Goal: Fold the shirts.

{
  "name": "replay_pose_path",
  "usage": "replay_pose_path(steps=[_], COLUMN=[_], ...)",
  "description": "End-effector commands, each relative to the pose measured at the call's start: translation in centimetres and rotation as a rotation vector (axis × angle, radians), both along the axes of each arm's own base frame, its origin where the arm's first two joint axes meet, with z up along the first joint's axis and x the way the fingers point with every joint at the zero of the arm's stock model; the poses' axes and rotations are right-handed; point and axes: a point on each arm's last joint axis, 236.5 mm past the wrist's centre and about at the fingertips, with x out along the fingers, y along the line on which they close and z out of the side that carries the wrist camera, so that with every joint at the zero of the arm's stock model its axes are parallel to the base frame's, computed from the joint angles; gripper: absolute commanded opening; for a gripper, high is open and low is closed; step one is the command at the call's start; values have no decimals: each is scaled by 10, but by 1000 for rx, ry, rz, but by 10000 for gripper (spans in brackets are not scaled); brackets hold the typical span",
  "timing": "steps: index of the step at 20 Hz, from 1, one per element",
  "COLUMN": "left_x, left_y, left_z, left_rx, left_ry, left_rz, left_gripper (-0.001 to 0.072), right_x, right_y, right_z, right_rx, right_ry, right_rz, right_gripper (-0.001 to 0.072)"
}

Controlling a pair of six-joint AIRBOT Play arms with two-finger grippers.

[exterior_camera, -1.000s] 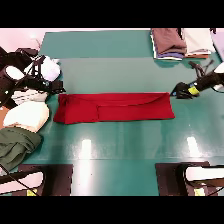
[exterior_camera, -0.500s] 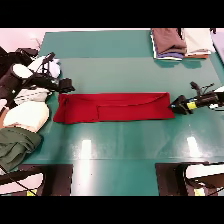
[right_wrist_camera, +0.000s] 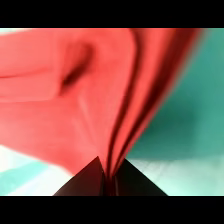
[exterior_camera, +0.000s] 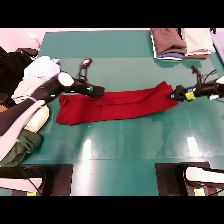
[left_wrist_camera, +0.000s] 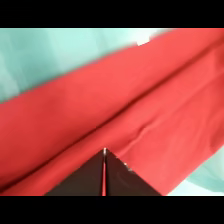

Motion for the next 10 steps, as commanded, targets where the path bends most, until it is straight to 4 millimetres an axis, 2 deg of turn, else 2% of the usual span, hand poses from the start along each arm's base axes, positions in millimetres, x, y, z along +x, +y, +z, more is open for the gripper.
replay_pose_path(steps=[1, 5, 8, 10], left_x=[-12, -20, -21, -19], left_y=[-53, -87, -94, -93], left_z=[-36, -58, -64, -64], left_rx=[6, 17, 11, 10], left_ry=[61, 92, 119, 119], left_rz=[-92, -161, -150, -143], left_gripper=[22, 23, 22, 23], right_x=[6, 8, 5, 2], right_y=[27, 81, 118, 139], right_z=[80, 156, 195, 212], right_rx=[-19, -23, -10, 4], right_ry=[-154, -315, -405, -447], right_rz=[61, 157, 223, 254], right_gripper=[14, 14, 14, 14])
